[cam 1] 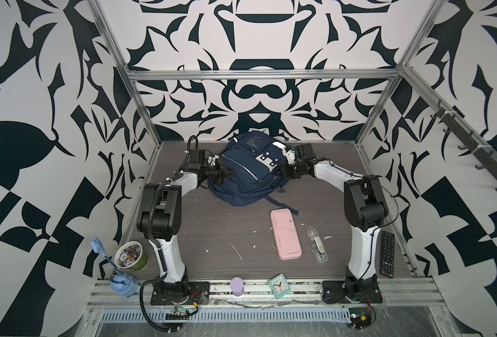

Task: Pack books, pencil case, and school supplies into a backpack
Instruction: Unzip the student bag at the top-center of the table.

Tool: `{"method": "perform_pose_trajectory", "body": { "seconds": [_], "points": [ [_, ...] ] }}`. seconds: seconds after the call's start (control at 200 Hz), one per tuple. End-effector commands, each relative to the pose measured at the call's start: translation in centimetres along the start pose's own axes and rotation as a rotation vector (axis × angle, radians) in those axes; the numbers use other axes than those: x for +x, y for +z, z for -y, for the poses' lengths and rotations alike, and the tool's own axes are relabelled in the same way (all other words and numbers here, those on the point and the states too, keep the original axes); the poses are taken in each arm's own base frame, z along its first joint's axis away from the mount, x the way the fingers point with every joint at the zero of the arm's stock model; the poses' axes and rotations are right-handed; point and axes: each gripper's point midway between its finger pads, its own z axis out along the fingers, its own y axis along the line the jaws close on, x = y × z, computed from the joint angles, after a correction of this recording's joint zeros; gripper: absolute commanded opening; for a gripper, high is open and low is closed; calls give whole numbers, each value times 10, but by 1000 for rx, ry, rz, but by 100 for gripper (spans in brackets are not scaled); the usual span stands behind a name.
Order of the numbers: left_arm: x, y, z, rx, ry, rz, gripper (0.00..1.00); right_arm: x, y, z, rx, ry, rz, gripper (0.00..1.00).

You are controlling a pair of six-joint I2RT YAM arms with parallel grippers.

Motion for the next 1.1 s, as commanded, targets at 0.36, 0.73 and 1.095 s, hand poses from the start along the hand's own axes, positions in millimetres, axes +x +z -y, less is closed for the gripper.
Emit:
{"method": "perform_pose_trajectory", "body": {
  "seconds": [0.36,0.73,1.095],
  "points": [
    [-18,-7,9,33,45,54,0,-10,-12,-12,-17,-39,33,15],
    [-21,-5,11,36,44,61,0,11,-28,-32,-18,-58,40,11],
    [-17,3,18,43,54,48,0,38,-18,-58,-9,-115,1,9]
  ]
}}
